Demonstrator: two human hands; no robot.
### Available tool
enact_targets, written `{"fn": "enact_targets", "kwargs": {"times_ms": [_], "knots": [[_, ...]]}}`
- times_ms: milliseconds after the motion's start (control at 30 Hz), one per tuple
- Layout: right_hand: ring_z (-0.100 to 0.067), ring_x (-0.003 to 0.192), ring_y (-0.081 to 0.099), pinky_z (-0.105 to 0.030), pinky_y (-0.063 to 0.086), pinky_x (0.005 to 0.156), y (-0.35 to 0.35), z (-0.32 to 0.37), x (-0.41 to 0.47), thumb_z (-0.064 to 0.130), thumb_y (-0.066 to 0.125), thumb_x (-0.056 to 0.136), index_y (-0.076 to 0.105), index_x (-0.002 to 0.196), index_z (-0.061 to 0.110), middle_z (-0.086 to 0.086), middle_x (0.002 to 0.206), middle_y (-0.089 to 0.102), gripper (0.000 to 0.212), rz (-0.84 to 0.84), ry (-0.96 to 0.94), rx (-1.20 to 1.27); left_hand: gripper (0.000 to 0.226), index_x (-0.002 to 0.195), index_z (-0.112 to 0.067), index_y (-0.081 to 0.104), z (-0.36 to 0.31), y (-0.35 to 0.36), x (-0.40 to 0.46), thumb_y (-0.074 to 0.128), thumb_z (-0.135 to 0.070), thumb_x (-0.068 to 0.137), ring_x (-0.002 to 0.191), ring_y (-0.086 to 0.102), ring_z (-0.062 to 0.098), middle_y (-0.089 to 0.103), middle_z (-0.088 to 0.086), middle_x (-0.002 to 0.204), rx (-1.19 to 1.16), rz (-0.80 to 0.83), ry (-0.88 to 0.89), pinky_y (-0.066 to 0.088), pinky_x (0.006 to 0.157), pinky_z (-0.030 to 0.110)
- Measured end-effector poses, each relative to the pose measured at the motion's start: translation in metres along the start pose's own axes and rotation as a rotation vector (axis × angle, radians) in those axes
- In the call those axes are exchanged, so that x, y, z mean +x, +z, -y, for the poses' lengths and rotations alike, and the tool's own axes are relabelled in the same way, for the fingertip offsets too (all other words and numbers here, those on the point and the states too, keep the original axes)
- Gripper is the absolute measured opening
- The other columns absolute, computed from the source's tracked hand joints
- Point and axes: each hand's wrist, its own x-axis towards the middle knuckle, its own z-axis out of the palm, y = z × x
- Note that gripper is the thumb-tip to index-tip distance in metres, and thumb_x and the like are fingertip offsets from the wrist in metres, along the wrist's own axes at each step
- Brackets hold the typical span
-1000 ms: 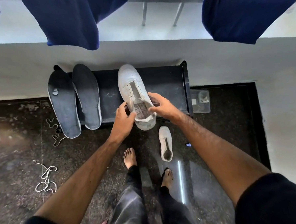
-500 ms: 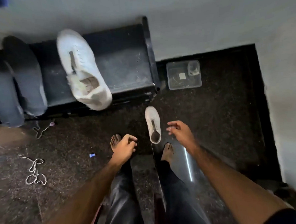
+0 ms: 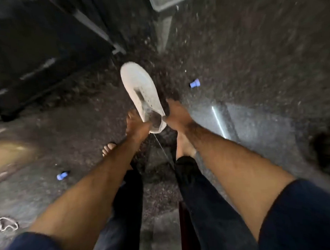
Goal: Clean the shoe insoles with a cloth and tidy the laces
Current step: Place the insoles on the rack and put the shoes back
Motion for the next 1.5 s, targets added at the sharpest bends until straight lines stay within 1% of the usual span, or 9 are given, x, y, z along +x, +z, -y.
{"fn": "enact_targets", "kwargs": {"times_ms": [233, 333, 500, 733, 867, 1100, 1233, 1333, 1500], "knots": [[-0.03, 0.143, 0.043, -0.031, 0.034, 0.115, 0.025, -0.028, 0.057, 0.014, 0.076, 0.088, 0.029, 0.16, 0.015, -0.014, 0.156, 0.044, 0.086, 0.043, -0.053, 0.012, 0.057, 0.14, -0.006, 0.038, 0.032, 0.039, 0.069, 0.064, -0.009, 0.089, 0.119, 0.057, 0.035, 0.057, 0.017, 0.131, 0.101, -0.034, 0.005, 0.038, 0.076, 0.024], [-0.028, 0.14, 0.047, -0.027, 0.035, 0.112, 0.029, -0.03, 0.059, 0.005, 0.072, 0.086, 0.033, 0.159, 0.017, -0.012, 0.154, 0.049, 0.083, 0.03, -0.046, 0.062, 0.054, 0.138, -0.011, 0.044, 0.036, 0.035, 0.074, 0.059, -0.002, 0.087, 0.109, 0.063, 0.037, 0.065, 0.017, 0.122, 0.111, -0.056, 0.051, 0.052, 0.083, 0.035], [-0.029, 0.125, 0.061, -0.052, 0.057, 0.097, 0.016, -0.022, 0.003, -0.009, 0.063, 0.083, 0.042, 0.154, 0.022, -0.007, 0.143, 0.058, 0.081, 0.033, 0.029, 0.322, 0.055, 0.136, -0.016, 0.049, 0.032, 0.01, 0.039, 0.061, -0.005, 0.084, 0.098, 0.068, 0.036, 0.067, 0.013, 0.118, 0.153, 0.068, 0.13, 0.06, 0.08, 0.051], [-0.006, 0.111, 0.059, 0.0, 0.047, 0.069, -0.052, 0.028, -0.145, -0.016, 0.062, 0.085, 0.04, 0.156, 0.016, 0.001, 0.138, 0.061, 0.081, 0.013, 0.047, 0.425, 0.061, 0.138, -0.019, 0.045, -0.015, -0.048, -0.081, 0.067, -0.023, 0.082, 0.112, 0.063, 0.023, 0.064, 0.0, 0.126, 0.126, 0.233, 0.225, 0.053, 0.098, 0.046], [0.011, 0.072, 0.064, -0.005, 0.049, 0.059, -0.099, 0.076, -0.241, -0.018, 0.06, 0.087, 0.038, 0.156, 0.014, 0.005, 0.118, 0.06, 0.079, -0.029, 0.022, 0.492, 0.054, 0.134, -0.005, 0.049, -0.06, -0.1, -0.178, 0.071, -0.011, 0.085, 0.109, 0.058, 0.018, 0.06, 0.003, 0.12, 0.194, 0.216, 0.404, 0.045, 0.089, 0.029], [0.002, 0.076, 0.067, -0.017, 0.053, 0.053, -0.151, 0.156, -0.39, -0.016, 0.059, 0.087, 0.047, 0.151, 0.026, 0.004, 0.116, 0.072, 0.077, -0.115, -0.064, 0.51, 0.06, 0.141, -0.018, 0.049, -0.103, -0.207, -0.327, 0.072, -0.025, 0.086, 0.115, 0.052, 0.009, 0.055, -0.01, 0.123, 0.154, 0.221, 0.665, 0.048, 0.1, 0.035], [0.012, 0.077, 0.068, -0.017, 0.059, 0.069, -0.176, 0.217, -0.449, -0.014, 0.06, 0.086, 0.045, 0.142, 0.042, 0.038, 0.087, 0.071, 0.082, -0.135, -0.183, 0.466, 0.068, 0.15, -0.025, 0.037, -0.116, -0.266, -0.386, 0.07, -0.033, 0.091, 0.115, 0.044, 0.001, 0.051, -0.006, 0.127, 0.101, 0.111, 0.681, 0.037, 0.1, 0.022], [0.009, 0.088, 0.07, -0.016, 0.058, 0.078, -0.187, 0.271, -0.462, -0.009, 0.067, 0.085, 0.052, 0.146, 0.033, 0.026, 0.096, 0.074, 0.075, -0.136, -0.282, 0.419, 0.064, 0.149, -0.027, 0.037, -0.128, -0.313, -0.409, 0.067, -0.032, 0.093, 0.118, 0.045, 0.005, 0.052, -0.005, 0.128, -0.008, 0.025, 0.717, 0.039, 0.106, 0.028], [-0.016, 0.104, 0.074, -0.043, 0.063, 0.087, -0.185, 0.362, -0.436, 0.013, 0.076, 0.082, 0.054, 0.146, 0.031, 0.002, 0.119, 0.074, 0.071, -0.133, -0.407, 0.392, 0.076, 0.155, -0.027, 0.028, -0.146, -0.386, -0.397, 0.055, -0.052, 0.088, 0.132, 0.052, 0.017, 0.051, -0.003, 0.145, -0.134, -0.086, 0.74, 0.046, 0.109, 0.047]]}}
